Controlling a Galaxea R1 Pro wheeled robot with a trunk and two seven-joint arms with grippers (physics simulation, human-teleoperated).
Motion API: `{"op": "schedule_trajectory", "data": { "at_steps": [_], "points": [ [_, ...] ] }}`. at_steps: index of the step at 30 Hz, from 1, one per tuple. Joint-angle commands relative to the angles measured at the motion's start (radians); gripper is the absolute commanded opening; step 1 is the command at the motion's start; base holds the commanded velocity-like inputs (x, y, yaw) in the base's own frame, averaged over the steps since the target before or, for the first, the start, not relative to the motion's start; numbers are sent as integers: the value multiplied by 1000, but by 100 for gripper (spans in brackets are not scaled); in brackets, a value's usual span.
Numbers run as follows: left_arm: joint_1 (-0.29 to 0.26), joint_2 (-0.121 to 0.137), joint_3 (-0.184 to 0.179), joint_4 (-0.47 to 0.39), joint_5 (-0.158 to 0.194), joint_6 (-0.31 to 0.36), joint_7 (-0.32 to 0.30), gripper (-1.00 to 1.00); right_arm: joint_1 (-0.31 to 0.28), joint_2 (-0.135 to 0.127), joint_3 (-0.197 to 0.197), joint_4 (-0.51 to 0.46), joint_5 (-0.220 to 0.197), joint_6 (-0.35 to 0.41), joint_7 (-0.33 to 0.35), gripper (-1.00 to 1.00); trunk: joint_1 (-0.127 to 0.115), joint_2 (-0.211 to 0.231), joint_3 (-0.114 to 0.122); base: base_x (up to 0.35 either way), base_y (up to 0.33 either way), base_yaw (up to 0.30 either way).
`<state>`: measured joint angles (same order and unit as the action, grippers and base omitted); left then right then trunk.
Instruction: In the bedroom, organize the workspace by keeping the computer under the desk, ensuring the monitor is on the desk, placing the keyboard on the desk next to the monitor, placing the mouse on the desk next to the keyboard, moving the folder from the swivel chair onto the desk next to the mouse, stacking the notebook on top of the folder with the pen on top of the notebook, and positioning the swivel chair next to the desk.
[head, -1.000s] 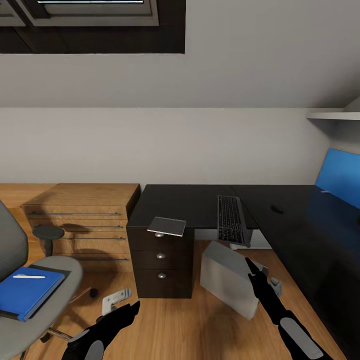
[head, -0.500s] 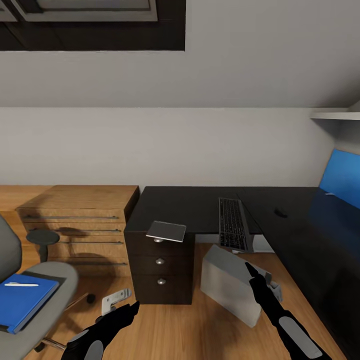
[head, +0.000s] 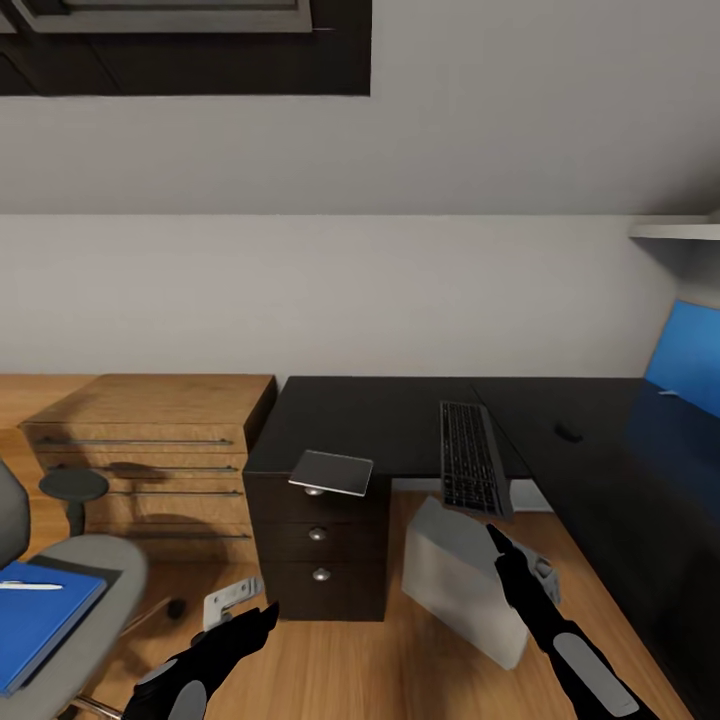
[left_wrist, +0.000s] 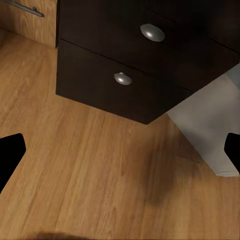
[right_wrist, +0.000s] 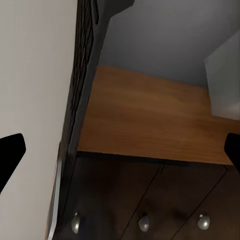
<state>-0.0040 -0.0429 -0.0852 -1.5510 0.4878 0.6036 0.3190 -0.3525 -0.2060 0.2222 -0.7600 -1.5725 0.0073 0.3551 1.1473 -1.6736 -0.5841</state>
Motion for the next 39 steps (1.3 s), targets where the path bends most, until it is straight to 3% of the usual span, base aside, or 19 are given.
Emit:
{"op": "schedule_trajectory", "data": {
  "at_steps": [1, 13, 39],
  "points": [
    [0, 0, -1, -1, 11, 2, 9, 100, -1, -1, 4, 0, -11, 1, 4, 100, 0, 0, -1, 248, 0, 0],
    [0, 0, -1, 0, 11, 2, 9, 100, -2, -2, 2, -1, -11, 0, 4, 100, 0, 0, -1, 163, 0, 0],
    [-1, 0, -1, 1, 12, 2, 9, 100, -2, -3, 2, -1, -11, 0, 4, 100, 0, 0, -1, 62, 0, 0]
  ]
}}
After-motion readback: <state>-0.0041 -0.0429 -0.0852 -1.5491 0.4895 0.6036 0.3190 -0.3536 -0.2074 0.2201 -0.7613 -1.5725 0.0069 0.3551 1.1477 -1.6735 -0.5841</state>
